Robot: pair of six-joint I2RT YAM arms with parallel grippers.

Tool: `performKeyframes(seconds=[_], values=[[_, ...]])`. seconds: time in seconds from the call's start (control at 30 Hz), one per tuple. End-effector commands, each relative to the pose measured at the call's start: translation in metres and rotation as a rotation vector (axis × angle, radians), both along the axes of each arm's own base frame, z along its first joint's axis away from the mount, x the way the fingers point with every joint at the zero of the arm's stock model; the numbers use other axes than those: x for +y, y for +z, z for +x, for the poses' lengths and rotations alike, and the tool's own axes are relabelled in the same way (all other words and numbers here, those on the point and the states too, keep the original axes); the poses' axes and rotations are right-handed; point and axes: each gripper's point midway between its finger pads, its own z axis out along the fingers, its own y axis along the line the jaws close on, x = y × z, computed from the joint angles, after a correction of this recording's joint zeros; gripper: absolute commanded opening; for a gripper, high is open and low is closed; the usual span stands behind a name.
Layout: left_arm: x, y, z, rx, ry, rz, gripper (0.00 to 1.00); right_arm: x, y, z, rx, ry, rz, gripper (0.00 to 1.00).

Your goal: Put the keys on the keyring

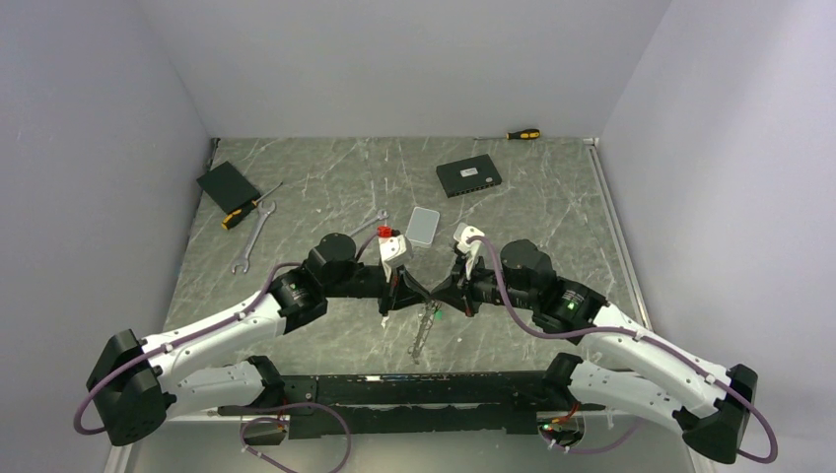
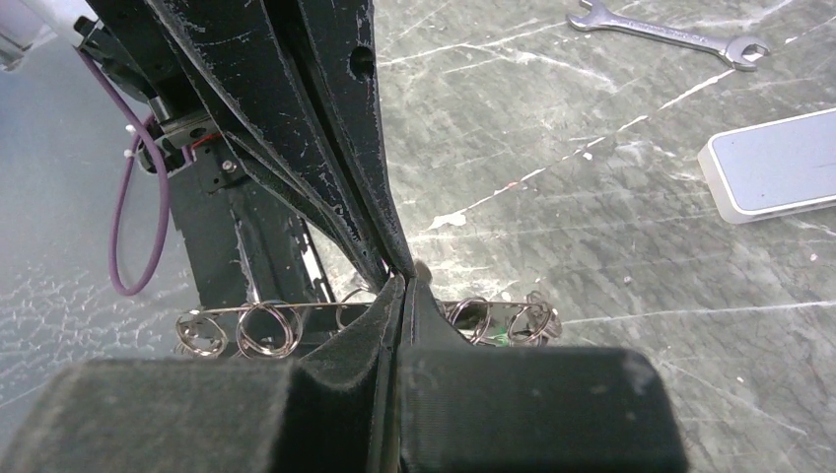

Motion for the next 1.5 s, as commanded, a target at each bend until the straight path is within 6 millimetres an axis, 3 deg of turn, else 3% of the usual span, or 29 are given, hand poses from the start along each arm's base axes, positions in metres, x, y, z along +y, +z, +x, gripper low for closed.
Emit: performKeyframes(seconds=[0.0,0.33,0.4,0.5,0.6,0.63,0.8,1.0,1.47], values=[[-0.003,0.022,0.008,-0.069,0.021,-0.054,0.00,0.012,0.045,-0.003,-0.082,0.033,0.155,0.00],[0.006,0.023,0.006,-0.091,0.041,-0.049,0.01,0.012,0.044,-0.008,-0.092,0.068,0.161,0.00],[0.010,0.022,0.006,-0.104,0.045,-0.034,0.16,0.013,0.044,-0.016,-0.108,0.115,0.168,0.00],[0.018,0.024,0.001,-0.132,0.046,-0.036,0.51,0.012,0.045,-0.025,-0.132,0.171,0.186,0.00],[0.028,0.029,0.002,-0.165,0.092,-0.050,0.71,0.013,0.045,-0.029,-0.163,0.201,0.199,0.00],[0.032,0.030,0.001,-0.178,0.097,-0.054,0.74,0.014,0.045,-0.029,-0.174,0.209,0.205,0.00],[0.043,0.036,-0.007,-0.207,0.094,-0.058,0.69,0.018,0.045,-0.030,-0.226,0.237,0.239,0.00],[0.036,0.031,-0.014,-0.148,0.053,-0.066,0.66,0.018,0.053,-0.028,-0.325,0.239,0.321,0.00],[0.036,0.020,-0.017,-0.134,0.040,-0.070,0.70,0.021,0.061,-0.020,-0.379,0.205,0.369,0.00]])
